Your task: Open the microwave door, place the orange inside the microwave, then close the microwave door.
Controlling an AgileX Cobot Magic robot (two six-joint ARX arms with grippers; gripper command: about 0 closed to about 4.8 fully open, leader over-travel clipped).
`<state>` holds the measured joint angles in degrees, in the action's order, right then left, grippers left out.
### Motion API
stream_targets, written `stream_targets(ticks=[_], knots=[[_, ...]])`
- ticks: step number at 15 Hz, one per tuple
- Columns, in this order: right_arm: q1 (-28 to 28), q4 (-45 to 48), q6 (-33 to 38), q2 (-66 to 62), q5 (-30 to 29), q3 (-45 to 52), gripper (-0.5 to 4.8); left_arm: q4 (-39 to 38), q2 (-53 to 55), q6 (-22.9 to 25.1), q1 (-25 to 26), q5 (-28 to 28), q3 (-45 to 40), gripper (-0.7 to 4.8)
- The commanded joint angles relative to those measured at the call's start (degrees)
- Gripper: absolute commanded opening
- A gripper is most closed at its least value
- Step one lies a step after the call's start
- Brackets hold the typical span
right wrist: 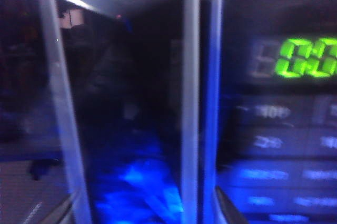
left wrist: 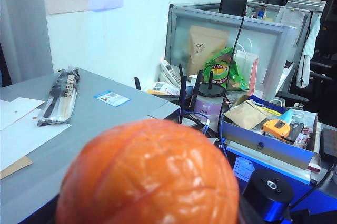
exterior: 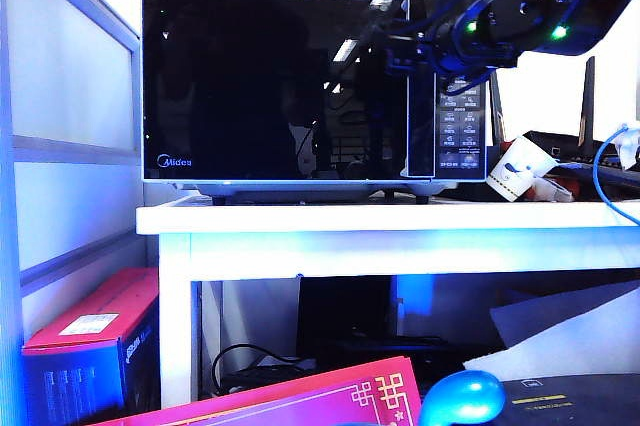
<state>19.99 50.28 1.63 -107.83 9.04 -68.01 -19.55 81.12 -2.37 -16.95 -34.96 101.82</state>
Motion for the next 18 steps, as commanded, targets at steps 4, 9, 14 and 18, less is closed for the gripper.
stream_targets(ticks=[4, 9, 14, 18], knots=[[-0.37, 0.61, -0.17, 0.0, 0.04, -0.28, 2.2, 0.35, -0.39, 0.22, -0.11, -0.24, 0.2, 2.14], [-0.24, 1.22, -0.17, 0.39, -0.13, -0.26, 2.2, 0.31, -0.39, 0.22, -0.11, -0.22, 0.2, 2.14], [0.09, -0.15, -0.17, 3.26, -0.15, -0.04, 2.2, 0.33, -0.39, 0.2, -0.11, -0.24, 0.2, 2.14], [0.07, -2.78, -0.2, 3.45, -1.25, -0.04, 2.2, 0.31, -0.39, 0.2, -0.11, -0.24, 0.2, 2.14]])
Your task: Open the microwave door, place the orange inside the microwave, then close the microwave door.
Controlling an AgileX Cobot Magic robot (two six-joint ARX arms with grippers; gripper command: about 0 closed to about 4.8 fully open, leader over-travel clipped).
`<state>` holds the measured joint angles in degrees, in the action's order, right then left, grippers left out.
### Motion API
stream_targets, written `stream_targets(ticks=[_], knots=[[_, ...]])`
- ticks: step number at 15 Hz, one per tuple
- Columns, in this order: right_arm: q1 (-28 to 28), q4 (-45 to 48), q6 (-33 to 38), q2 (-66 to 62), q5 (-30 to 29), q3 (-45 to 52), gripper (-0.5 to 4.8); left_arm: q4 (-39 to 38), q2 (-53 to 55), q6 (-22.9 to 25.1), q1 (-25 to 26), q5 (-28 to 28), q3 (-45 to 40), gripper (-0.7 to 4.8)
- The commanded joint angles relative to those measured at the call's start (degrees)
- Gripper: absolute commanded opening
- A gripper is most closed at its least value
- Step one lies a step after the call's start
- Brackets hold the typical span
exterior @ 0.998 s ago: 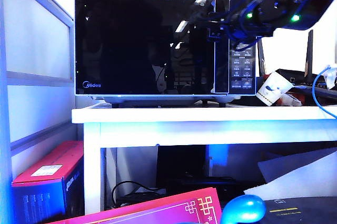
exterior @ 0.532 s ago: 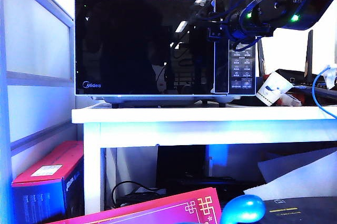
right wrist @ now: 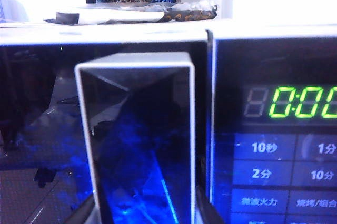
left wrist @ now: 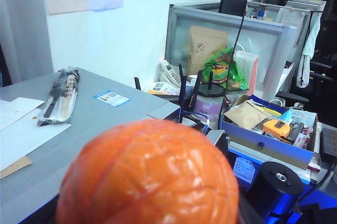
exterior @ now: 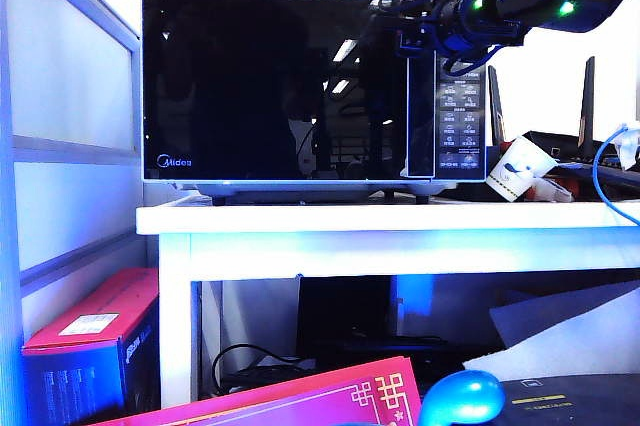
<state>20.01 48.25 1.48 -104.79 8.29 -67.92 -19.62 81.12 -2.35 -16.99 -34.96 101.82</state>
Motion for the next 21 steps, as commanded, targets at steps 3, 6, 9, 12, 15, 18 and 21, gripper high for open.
stream_targets(ticks=[3, 6, 9, 12, 15, 18, 21], knots=[[0.07, -0.55, -0.04, 0.42, -0.46, -0.15, 1.53, 0.37, -0.39, 0.09, -0.07, -0.5, 0.2, 2.14], [0.04, -0.68, -0.04, 0.44, -0.55, -0.15, 1.48, 0.37, -0.39, 0.0, -0.07, -1.29, 0.2, 2.14], [0.55, -2.29, -0.04, 1.16, -0.83, -0.11, 1.48, 0.37, -0.39, -0.02, -0.07, -1.29, 0.2, 2.14], [1.18, -6.6, -0.04, 3.67, -0.9, -0.11, 1.48, 0.37, -0.39, 0.0, -0.07, -1.29, 0.2, 2.14], [2.19, -8.2, -0.04, 4.9, -0.85, -0.11, 1.48, 0.37, -0.39, -0.02, -0.07, -1.31, 0.2, 2.14], [2.25, -8.61, -0.04, 4.92, -0.92, -0.11, 1.48, 0.37, -0.39, 0.0, -0.07, -1.29, 0.2, 2.14], [2.23, -8.98, -0.04, 4.92, -0.96, -0.11, 3.29, 0.37, -0.39, 0.0, -0.07, -1.29, 0.2, 2.14]])
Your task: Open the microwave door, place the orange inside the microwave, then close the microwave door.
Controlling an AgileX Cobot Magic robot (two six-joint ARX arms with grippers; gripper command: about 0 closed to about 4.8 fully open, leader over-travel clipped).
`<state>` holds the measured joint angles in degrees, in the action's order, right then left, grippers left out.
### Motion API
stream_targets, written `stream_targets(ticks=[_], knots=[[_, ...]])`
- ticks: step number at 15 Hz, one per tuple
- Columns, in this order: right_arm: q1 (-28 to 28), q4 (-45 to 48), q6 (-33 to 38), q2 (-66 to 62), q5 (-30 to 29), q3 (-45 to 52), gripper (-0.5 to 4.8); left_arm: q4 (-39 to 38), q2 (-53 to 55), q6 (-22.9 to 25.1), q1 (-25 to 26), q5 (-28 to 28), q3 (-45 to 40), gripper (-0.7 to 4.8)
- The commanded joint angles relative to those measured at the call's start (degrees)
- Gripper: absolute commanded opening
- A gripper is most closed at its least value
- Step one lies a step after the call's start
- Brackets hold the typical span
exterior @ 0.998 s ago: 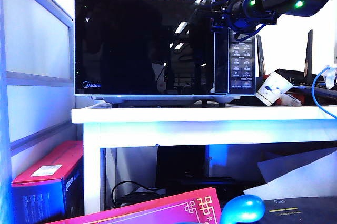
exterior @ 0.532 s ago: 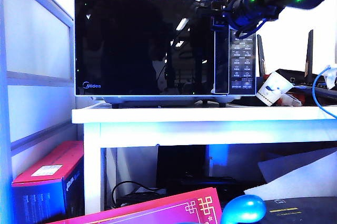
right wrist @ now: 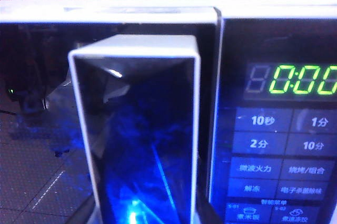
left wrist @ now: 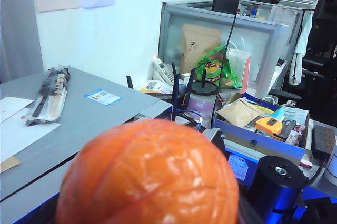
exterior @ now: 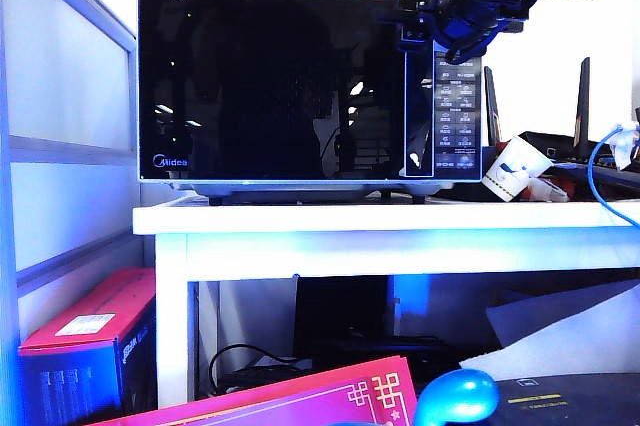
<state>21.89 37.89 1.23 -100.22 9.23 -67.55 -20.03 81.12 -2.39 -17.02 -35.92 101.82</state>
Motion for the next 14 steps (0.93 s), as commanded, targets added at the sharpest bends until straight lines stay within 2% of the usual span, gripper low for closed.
stream_targets(ticks=[1, 10, 14], knots=[[0.35, 1.36, 0.2, 0.35, -1.9, -0.48, 3.38, 0.79, -0.39, 0.04, -0.04, -0.33, 0.2, 2.14], [0.33, 0.59, 0.17, 3.39, -3.52, -0.61, 3.35, 0.87, -0.37, 0.31, -0.04, 0.11, 0.2, 2.14], [0.33, -0.04, 0.24, 4.81, -9.07, -0.63, 3.32, 3.91, 0.0, 0.46, -0.04, 3.8, 0.2, 2.14]])
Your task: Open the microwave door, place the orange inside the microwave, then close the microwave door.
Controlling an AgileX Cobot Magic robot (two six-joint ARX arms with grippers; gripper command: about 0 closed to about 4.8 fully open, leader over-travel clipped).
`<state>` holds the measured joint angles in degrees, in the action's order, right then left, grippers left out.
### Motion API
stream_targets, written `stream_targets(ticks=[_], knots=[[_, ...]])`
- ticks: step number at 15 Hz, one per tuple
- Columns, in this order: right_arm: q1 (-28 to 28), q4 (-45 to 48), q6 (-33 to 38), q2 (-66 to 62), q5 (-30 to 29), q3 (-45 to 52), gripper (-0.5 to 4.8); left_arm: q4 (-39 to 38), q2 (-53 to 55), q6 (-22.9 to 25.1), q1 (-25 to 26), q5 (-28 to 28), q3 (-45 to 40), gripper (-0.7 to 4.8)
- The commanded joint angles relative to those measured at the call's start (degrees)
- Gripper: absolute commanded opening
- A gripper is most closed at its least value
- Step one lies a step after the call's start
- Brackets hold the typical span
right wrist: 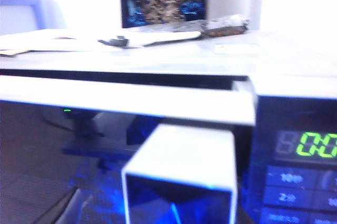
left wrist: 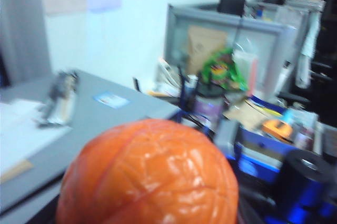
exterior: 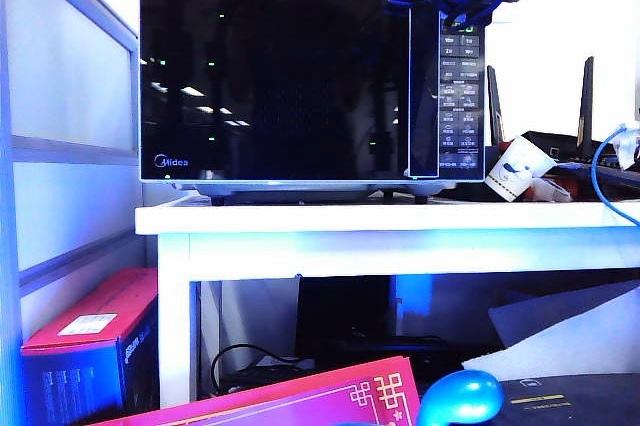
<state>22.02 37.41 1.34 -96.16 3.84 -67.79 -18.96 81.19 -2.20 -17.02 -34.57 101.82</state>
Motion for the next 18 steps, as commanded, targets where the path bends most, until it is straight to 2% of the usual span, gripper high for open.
stream_targets(ticks=[1, 7, 11, 12, 16, 18], knots=[[0.2, 0.44, 0.13, 0.74, -5.42, -0.39, 3.32, 4.07, 0.09, 0.26, -0.04, 4.2, 0.2, 2.14], [0.2, 0.09, 0.13, 0.74, -11.72, -0.39, 3.32, 8.0, 3.04, 0.26, -0.04, 5.09, 0.17, 2.14], [0.2, 0.09, 0.15, 0.74, -18.25, -0.39, 3.32, 14.34, 7.78, 0.26, -0.04, 5.44, 0.17, 2.14], [0.2, 0.11, 0.15, 0.74, -19.19, -0.39, 3.27, 16.98, 10.16, 0.26, -0.04, 6.01, 0.17, 2.14], [0.17, 0.13, 0.11, 0.74, -23.19, -0.39, 3.22, 19.43, 15.89, 0.5, -0.04, 10.29, 0.15, 2.14], [0.17, 0.17, 0.13, 0.74, -24.63, -0.39, 3.22, 19.98, 18.14, 1.86, -0.04, 10.6, 0.15, 2.14]])
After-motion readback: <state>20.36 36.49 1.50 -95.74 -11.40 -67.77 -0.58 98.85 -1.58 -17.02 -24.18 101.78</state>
